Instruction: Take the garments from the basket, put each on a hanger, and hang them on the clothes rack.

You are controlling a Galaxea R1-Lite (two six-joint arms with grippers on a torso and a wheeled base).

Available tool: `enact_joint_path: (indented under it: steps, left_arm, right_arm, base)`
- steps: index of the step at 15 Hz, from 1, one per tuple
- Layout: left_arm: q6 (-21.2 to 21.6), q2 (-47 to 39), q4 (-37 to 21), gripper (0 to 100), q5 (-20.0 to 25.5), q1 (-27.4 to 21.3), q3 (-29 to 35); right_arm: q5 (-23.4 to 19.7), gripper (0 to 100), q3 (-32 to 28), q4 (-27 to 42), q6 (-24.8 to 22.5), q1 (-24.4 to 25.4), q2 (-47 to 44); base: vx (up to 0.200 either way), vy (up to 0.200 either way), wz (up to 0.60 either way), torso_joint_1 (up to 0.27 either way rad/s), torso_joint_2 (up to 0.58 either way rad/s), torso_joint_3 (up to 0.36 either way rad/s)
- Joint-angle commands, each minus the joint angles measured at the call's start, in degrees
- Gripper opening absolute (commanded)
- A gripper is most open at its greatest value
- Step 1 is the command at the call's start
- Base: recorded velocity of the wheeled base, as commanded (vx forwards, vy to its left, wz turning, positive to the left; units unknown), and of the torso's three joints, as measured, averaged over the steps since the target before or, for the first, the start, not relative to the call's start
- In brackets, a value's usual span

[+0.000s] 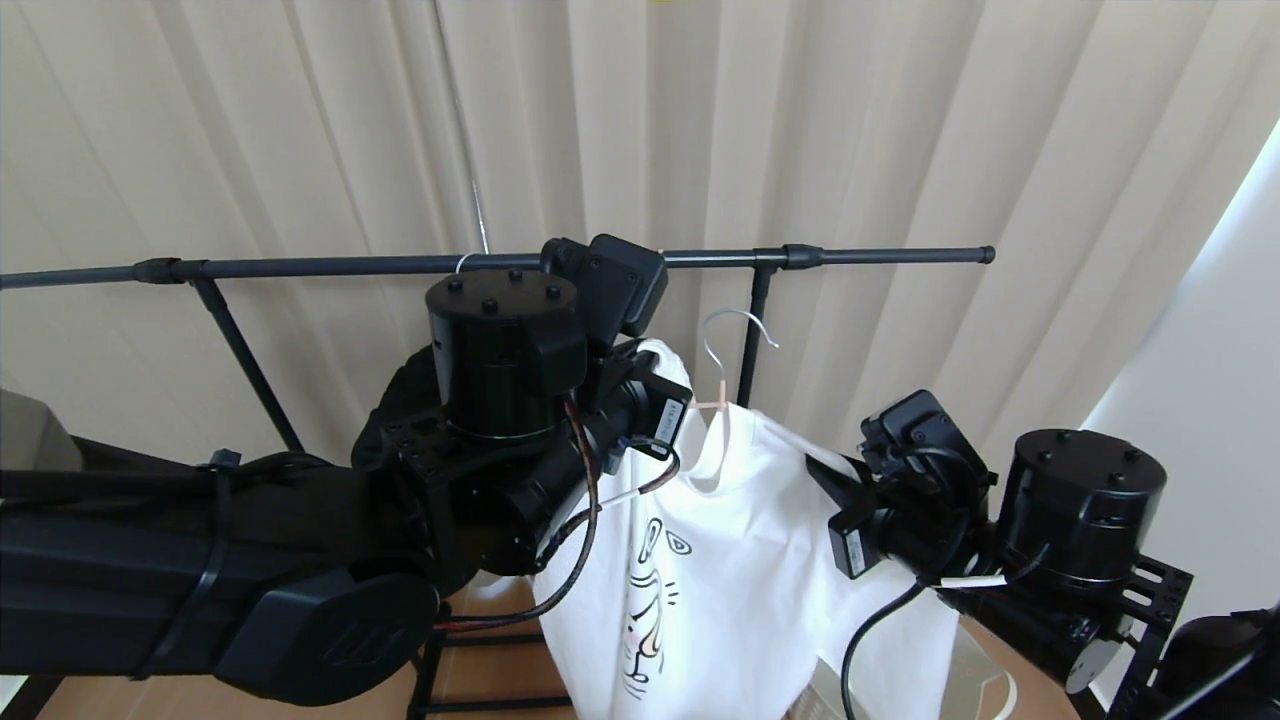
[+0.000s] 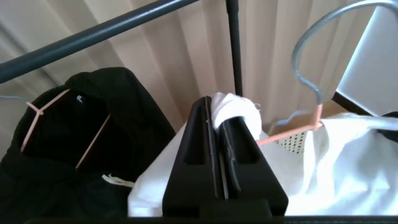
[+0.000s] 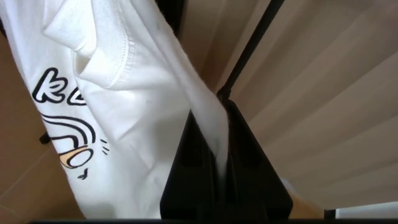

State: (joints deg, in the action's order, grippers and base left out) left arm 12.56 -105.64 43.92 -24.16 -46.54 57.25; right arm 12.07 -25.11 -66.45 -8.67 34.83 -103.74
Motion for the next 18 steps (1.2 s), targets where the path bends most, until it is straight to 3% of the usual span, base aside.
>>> enact_joint_path:
  steps: [1,4,7,18]
  left_arm:
    - [0.0,0.5,0.1,0,0.0,-0.2,0.1]
    - [-0.1,0.9,0.1,0,0.0,-0.7,0.3]
    - [-0.1,0.8,0.1,0,0.0,-0.7,0.0]
    - [-0.2,0.8,0.7,0,0.8,-1.6,-2.5]
  right_arm:
    - [0.0,0,-0.3,-1.0,1.7,0.3,-3.5]
    - [-0.5,0,-1.4,-1.5,5.8,0.3,-2.6]
    - [-0.5,0,-1.8,-5.2,5.9,0.1,-1.4]
    - [-0.6,0,-4.3,-5.4,10.2,-0.6,0.6]
  base:
    - [0.000,0.000,0.00,0.000,0.00,0.000]
    - [0.000,0.000,0.00,0.000,0.00,0.000]
    - [0.000,0.000,0.00,0.000,0.00,0.000]
    - [0.000,0.000,0.00,0.000,0.00,0.000]
